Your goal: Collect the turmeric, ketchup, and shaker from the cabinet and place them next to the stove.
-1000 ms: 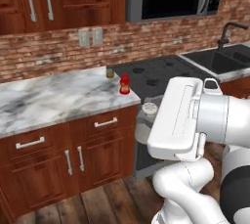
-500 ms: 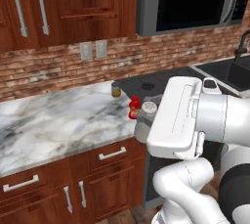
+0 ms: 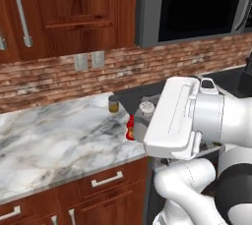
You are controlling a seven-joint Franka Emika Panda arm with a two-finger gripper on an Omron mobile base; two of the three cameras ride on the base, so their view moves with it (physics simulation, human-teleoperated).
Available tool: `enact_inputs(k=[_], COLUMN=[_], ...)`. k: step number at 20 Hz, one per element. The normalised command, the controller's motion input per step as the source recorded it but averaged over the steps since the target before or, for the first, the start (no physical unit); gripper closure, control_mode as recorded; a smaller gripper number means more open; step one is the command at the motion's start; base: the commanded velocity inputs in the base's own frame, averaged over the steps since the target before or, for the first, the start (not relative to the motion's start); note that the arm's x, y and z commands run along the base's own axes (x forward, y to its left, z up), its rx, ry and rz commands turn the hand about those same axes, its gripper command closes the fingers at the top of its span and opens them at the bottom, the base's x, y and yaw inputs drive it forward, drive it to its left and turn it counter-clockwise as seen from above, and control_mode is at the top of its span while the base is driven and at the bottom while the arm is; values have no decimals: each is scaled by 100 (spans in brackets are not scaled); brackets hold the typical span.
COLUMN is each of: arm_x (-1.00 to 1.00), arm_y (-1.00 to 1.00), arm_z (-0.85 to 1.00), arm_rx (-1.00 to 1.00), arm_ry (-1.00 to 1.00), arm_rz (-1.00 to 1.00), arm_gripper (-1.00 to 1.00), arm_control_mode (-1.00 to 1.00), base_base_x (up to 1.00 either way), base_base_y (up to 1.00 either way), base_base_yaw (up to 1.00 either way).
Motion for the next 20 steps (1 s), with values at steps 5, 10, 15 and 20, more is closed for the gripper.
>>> enact_inputs(k=[5,10,15,20], arm_x=[0,0,17,34], arm_y=[0,0,-39,-63], arm_z=[0,0,-9,-32], arm_rx=[0,0,1,0], arm_ry=[0,0,0,0], arm_rz=[0,0,5,8], arm_gripper=[100,100,100,100], arm_control_mode=[100,100,-100,-100], base_base_x=[1,4,8,0], base_base_y=[-79,-65,-23,0], base_base_yaw=[1,3,3,0])
